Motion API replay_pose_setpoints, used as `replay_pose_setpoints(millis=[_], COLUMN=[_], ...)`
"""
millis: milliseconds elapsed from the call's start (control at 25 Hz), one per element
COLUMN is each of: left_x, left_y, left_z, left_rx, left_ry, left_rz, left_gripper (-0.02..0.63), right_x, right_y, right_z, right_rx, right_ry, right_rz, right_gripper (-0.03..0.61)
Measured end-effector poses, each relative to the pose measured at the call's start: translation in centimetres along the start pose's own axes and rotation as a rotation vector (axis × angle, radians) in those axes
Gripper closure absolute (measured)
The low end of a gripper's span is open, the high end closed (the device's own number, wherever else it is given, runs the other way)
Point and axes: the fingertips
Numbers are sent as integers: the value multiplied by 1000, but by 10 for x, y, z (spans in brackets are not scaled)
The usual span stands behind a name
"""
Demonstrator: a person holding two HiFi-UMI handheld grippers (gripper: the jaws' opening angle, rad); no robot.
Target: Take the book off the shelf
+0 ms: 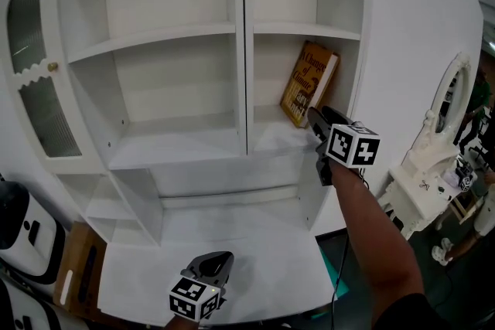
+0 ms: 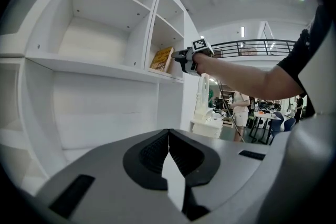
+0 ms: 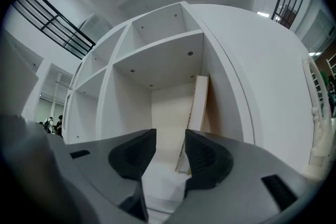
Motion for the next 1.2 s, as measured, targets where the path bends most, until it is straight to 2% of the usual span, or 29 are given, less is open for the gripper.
replay_pose_setpoints(millis=[200,320,440,560,1000,1080,1120,1200], left_x=[-6,-11,-14,-15,-20,-19,-18,-17], left_y=[0,-1,-4,-5,-31,-35,-36,-37], left_z=[-7,-13,-17,-21,-48,-50,-50,-50], left_rx=[16,28,41,59,146,153,153,150], left_ry=[-11,-22,-25,-21,-24,-21,-20,-18], left_rz=[-4,-7,-12,-30,-54,-57,-56,-54], left_gripper=[603,603,603,603,603,603,603,603], right_x=[-2,-11,-22,-28,-11,-10,-10,-10], right_y=[18,35,43,48,61,63,64,64], right_z=[26,39,52,65,102,101,101,100], right_rx=[-84,-136,-147,-159,-203,-218,-225,-229], right_ry=[-40,-71,-87,-88,-27,-17,-12,-2], right_rz=[36,77,139,145,47,48,55,77], right_gripper=[356,341,341,341,342,361,397,402])
Point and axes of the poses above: the fingertips, and each gripper's own axes: z forward along the fingers, y to its right, x out of its top, and after that the axes turned 14 degrees about y, right-handed
